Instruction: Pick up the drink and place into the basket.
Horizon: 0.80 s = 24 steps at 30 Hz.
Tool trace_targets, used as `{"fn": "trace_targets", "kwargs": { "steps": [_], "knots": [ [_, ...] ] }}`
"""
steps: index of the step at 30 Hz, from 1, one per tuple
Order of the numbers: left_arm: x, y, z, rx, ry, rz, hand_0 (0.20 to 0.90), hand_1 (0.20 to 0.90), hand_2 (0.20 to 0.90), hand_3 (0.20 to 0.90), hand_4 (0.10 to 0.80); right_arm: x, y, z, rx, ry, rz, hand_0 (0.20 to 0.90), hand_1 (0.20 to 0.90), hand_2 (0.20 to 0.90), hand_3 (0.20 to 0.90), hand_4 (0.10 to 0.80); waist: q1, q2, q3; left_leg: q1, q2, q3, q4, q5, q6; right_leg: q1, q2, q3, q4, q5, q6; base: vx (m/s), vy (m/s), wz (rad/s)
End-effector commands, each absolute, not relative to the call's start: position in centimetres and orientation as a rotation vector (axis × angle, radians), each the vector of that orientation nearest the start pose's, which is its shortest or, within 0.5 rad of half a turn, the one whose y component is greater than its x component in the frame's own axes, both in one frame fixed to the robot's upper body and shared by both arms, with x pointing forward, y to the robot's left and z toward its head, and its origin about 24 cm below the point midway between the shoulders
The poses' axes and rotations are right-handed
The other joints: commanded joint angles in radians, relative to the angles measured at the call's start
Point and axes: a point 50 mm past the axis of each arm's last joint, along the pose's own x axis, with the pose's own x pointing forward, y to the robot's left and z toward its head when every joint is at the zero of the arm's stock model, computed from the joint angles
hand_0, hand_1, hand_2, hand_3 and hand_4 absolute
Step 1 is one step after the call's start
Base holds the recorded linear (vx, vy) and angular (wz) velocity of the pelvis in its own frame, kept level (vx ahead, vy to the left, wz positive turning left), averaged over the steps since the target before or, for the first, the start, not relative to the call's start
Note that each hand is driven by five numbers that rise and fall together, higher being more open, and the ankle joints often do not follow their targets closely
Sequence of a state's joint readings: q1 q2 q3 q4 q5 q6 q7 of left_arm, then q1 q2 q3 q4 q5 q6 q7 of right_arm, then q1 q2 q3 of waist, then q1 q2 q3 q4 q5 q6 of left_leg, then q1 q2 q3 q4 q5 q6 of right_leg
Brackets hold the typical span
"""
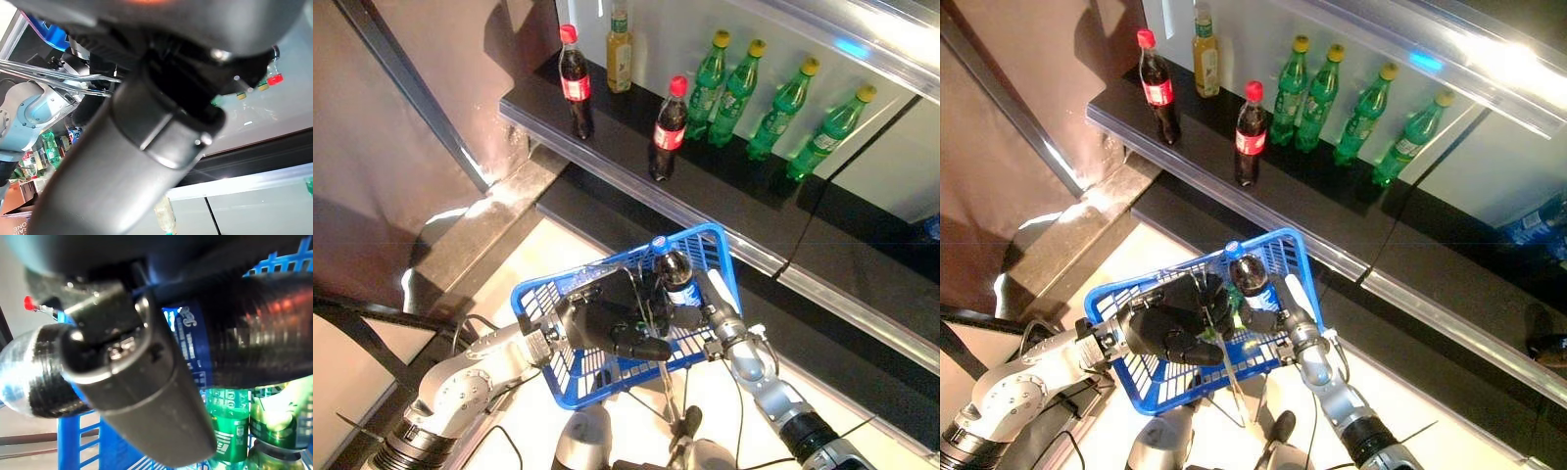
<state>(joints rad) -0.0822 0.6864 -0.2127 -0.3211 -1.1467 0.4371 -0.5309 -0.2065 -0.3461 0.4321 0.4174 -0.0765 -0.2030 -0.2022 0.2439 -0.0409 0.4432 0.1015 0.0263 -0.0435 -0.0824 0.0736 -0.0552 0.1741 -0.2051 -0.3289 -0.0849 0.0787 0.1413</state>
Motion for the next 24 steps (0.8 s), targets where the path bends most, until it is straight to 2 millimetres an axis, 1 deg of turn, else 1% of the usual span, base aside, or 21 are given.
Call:
{"fn": "trace_targets", "kwargs": {
  "steps": [1, 9, 12, 15, 17, 24],
  "knots": [
    [18.3, 8.7, 19.6, -0.804, -0.399, -1.678, 0.300, 0.300, 0.300, 0.200, 0.100, 24.2, -11.7, -3.8, -0.659, 0.093, 0.436, 0.300, 0.300, 0.300, 0.200, 0.100, 0.005, 0.002, -0.430, 0.021, 0.047, 0.064, -0.005, -0.085, -0.026, 0.000, -0.081, -0.056, 0.045, -0.036, 0.073, 0.000, 0.000, 0.00],
    [18.2, 8.2, 19.7, -0.799, -0.397, -1.698, 0.300, 0.300, 0.300, 0.200, 0.100, 24.4, -11.7, -4.1, -0.688, 0.127, 0.449, 0.300, 0.300, 0.300, 0.200, 0.100, 0.008, 0.000, -0.430, 0.023, 0.047, 0.064, -0.005, -0.084, -0.027, 0.002, -0.081, -0.058, 0.044, -0.034, 0.073, -0.001, 0.000, 0.01],
    [18.2, 8.1, 19.7, -0.798, -0.395, -1.701, 0.300, 0.300, 0.300, 0.200, 0.100, 24.5, -11.7, -4.3, -0.657, 0.148, 0.442, 0.300, 0.300, 0.300, 0.200, 0.100, 0.009, 0.000, -0.430, 0.024, 0.047, 0.063, -0.005, -0.085, -0.027, 0.002, -0.081, -0.058, 0.046, -0.035, 0.072, -0.001, 0.000, 0.01],
    [18.2, 8.0, 19.7, -0.801, -0.400, -1.699, 0.300, 0.300, 0.300, 0.200, 0.100, 24.2, -11.7, -4.8, -0.546, 0.200, 0.405, 0.300, 0.300, 0.300, 0.200, 0.100, 0.006, 0.003, -0.431, 0.025, 0.047, 0.062, -0.005, -0.086, -0.027, 0.005, -0.081, -0.060, 0.044, -0.035, 0.072, 0.000, 0.000, 0.00],
    [18.3, 8.2, 19.8, -0.801, -0.403, -1.695, 0.300, 0.300, 0.300, 0.200, 0.100, 24.0, -11.9, -5.1, -0.503, 0.226, 0.385, 0.300, 0.300, 0.300, 0.200, 0.100, 0.002, 0.005, -0.432, 0.027, 0.047, 0.065, -0.005, -0.087, -0.027, 0.004, -0.082, -0.060, 0.045, -0.034, 0.073, 0.000, 0.000, 0.00],
    [18.3, 8.4, 20.2, -0.794, -0.421, -1.686, 0.300, 0.300, 0.300, 0.200, 0.100, 23.5, -12.4, -5.9, -0.512, 0.257, 0.379, 0.300, 0.300, 0.300, 0.200, 0.100, -0.008, 0.008, -0.432, 0.027, 0.049, 0.073, -0.005, -0.088, -0.028, 0.003, -0.082, -0.054, 0.041, -0.034, 0.074, 0.000, 0.000, 0.00]
  ]
}}
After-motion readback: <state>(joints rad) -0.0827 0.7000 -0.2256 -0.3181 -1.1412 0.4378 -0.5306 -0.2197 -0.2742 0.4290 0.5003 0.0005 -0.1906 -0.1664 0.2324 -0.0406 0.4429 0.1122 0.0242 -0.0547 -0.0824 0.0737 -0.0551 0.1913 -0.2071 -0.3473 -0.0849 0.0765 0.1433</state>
